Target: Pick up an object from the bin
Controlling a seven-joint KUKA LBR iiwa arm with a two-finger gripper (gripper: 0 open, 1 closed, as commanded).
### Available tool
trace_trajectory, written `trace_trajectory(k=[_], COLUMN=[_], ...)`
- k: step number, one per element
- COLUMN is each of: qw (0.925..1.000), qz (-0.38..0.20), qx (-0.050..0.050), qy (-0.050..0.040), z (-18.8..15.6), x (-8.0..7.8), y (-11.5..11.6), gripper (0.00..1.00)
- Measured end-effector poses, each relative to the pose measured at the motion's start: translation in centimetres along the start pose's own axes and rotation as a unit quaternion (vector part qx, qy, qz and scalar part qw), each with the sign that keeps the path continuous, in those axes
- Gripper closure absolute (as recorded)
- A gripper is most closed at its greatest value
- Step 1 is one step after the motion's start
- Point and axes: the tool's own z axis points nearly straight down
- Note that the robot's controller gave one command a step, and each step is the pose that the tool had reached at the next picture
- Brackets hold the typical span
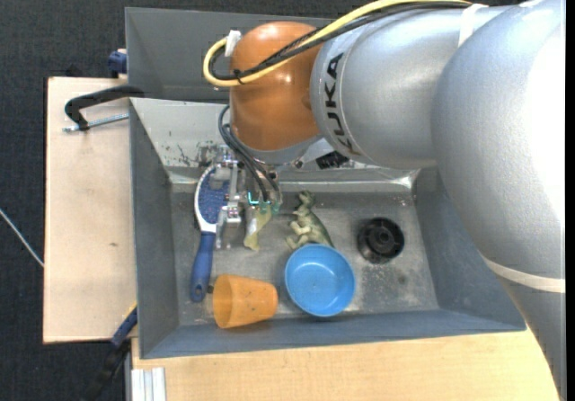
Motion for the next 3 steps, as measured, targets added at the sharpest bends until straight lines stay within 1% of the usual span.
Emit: trace_trajectory(k=[1, 2, 3], qw=[0.9975, 0.9975, 0.998], qz=[0.069, 0.069, 0.062], qx=[-0.006, -0.004, -0.003], qy=[-0.013, -0.0137, -0.011], z=[4.1, 4.3, -7.5], x=[-0.9, -1.0, -2.1], y=[-0.7, -1.0, -1.6], gripper=[0.0, 1.0, 1.0])
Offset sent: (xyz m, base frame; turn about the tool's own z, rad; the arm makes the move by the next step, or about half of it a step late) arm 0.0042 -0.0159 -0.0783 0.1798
